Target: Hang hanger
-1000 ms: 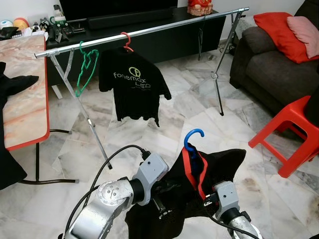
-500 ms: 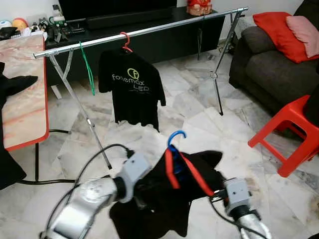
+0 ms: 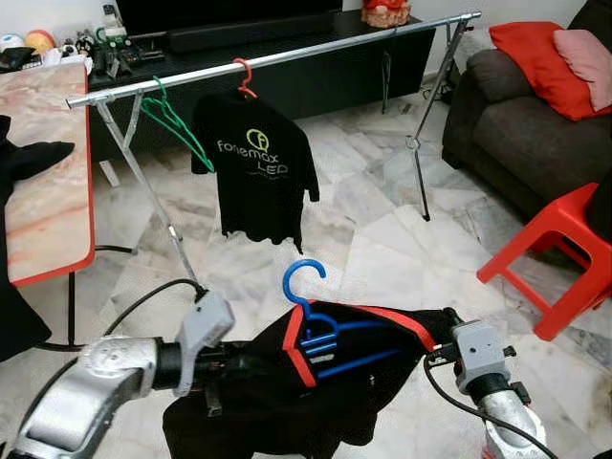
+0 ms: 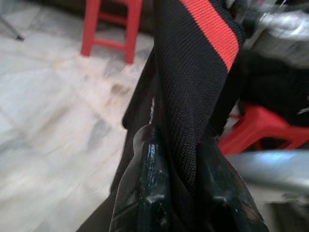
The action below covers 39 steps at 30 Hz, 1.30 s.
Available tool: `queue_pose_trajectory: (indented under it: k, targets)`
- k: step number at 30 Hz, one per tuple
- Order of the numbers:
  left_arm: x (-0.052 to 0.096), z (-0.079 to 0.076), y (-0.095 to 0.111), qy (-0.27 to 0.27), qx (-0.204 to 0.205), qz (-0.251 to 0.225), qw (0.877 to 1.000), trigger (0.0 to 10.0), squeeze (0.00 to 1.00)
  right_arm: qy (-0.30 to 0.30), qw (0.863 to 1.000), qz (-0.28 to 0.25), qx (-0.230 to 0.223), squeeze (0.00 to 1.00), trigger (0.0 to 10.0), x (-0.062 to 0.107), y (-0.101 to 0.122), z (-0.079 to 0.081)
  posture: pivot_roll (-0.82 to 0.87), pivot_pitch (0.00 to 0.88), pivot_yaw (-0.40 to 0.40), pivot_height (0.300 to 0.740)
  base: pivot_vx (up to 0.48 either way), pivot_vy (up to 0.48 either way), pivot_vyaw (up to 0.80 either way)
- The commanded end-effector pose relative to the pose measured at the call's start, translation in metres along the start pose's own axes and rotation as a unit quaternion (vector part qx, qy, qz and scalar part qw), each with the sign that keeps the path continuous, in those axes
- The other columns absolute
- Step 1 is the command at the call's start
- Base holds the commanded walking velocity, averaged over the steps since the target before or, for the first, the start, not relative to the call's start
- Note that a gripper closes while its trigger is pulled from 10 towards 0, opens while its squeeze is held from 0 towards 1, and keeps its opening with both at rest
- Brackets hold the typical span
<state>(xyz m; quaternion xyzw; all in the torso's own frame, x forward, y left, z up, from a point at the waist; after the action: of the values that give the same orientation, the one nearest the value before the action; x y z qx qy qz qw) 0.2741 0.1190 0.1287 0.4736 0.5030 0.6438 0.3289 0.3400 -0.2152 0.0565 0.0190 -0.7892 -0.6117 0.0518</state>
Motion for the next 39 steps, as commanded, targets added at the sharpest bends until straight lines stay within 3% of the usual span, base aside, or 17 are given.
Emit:
queue_pose_trajectory:
  k: [1,4,7,10,11,12,14,18,20,25,34,39]
  targets:
    - [0.022,0.008,0.010,0.018,0.001,-0.025,1.000,10.0,0.00,-0.054,0.998,0.033,-0.002,0.00,0.0,0.011,-0.014,-0.033,-0.03,0.163,-0.025,0.740,0.000,0.000,0.00]
    - [0.029,0.004,0.020,-0.007,0.000,-0.053,0.999,10.0,0.00,-0.060,0.997,0.042,-0.003,0.00,0.0,0.014,-0.017,-0.042,-0.03,0.165,-0.030,0.740,0.000,0.000,0.00]
    - [0.032,0.001,0.016,-0.019,-0.012,-0.037,0.999,10.0,0.00,-0.057,0.997,0.047,-0.005,0.00,0.0,0.015,-0.019,-0.044,-0.04,0.165,-0.032,0.740,0.000,0.000,0.00]
    - [0.035,-0.006,-0.008,-0.048,-0.050,0.063,0.996,10.0,0.00,-0.049,0.998,0.050,-0.003,0.00,0.0,0.015,-0.018,-0.047,-0.04,0.166,-0.034,0.740,0.000,0.000,0.00]
    - [0.035,-0.006,-0.008,-0.048,-0.050,0.063,0.996,10.0,0.00,-0.049,0.998,0.050,-0.003,0.00,0.0,0.015,-0.018,-0.047,-0.04,0.166,-0.034,0.740,0.000,0.000,0.00]
    - [0.037,-0.006,-0.020,-0.051,-0.074,0.115,0.989,10.0,0.00,-0.046,0.998,0.051,0.000,0.00,0.0,0.015,-0.017,-0.048,-0.04,0.165,-0.035,0.740,0.000,0.000,0.00]
    - [0.040,-0.004,-0.031,-0.056,-0.109,0.163,0.979,10.0,0.00,-0.038,0.998,0.053,0.003,0.00,0.0,0.014,-0.017,-0.049,-0.04,0.165,-0.035,0.740,0.000,0.000,0.00]
    - [0.039,-0.004,-0.018,-0.061,-0.103,0.120,0.986,10.0,0.00,-0.020,0.998,0.055,-0.002,0.00,0.0,0.012,-0.016,-0.045,-0.04,0.163,-0.039,0.740,0.000,0.000,0.00]
    - [0.041,-0.005,-0.018,-0.067,-0.108,0.123,0.984,10.0,0.00,-0.017,0.998,0.054,-0.007,0.00,0.0,0.011,-0.015,-0.045,-0.04,0.166,-0.038,0.740,0.000,0.000,0.00]
    - [0.040,-0.011,0.015,-0.091,-0.090,0.018,0.992,10.0,0.00,0.006,0.997,0.068,-0.017,0.00,0.0,0.012,-0.022,-0.036,-0.04,0.158,-0.037,0.740,0.000,0.000,0.00]
    - [0.030,-0.031,0.002,-0.157,-0.124,0.055,0.978,10.0,0.00,0.040,0.995,0.087,-0.023,0.00,0.0,0.015,-0.034,-0.020,-0.04,0.159,-0.035,0.740,0.000,0.000,0.00]
    - [0.032,-0.030,0.000,-0.156,-0.131,0.053,0.978,10.0,0.00,0.060,0.995,0.079,-0.033,0.00,0.0,0.015,-0.032,-0.015,-0.04,0.160,-0.033,0.740,0.000,0.000,0.00]
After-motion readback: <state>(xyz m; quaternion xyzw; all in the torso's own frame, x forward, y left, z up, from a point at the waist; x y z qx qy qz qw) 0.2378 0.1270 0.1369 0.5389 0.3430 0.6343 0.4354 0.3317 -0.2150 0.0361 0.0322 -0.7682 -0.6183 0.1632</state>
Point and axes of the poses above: a point about 5 cm out from each wrist's last joint towards the gripper, its own x axis pointing back from the gripper into the wrist, its own y axis along the axis of the wrist's last joint, z = x × y, the point moved 6 cm from there along -x, pointing out of the wrist towards the gripper, and after that the axes turned 7 degrees about -x, right-handed, at the moved point
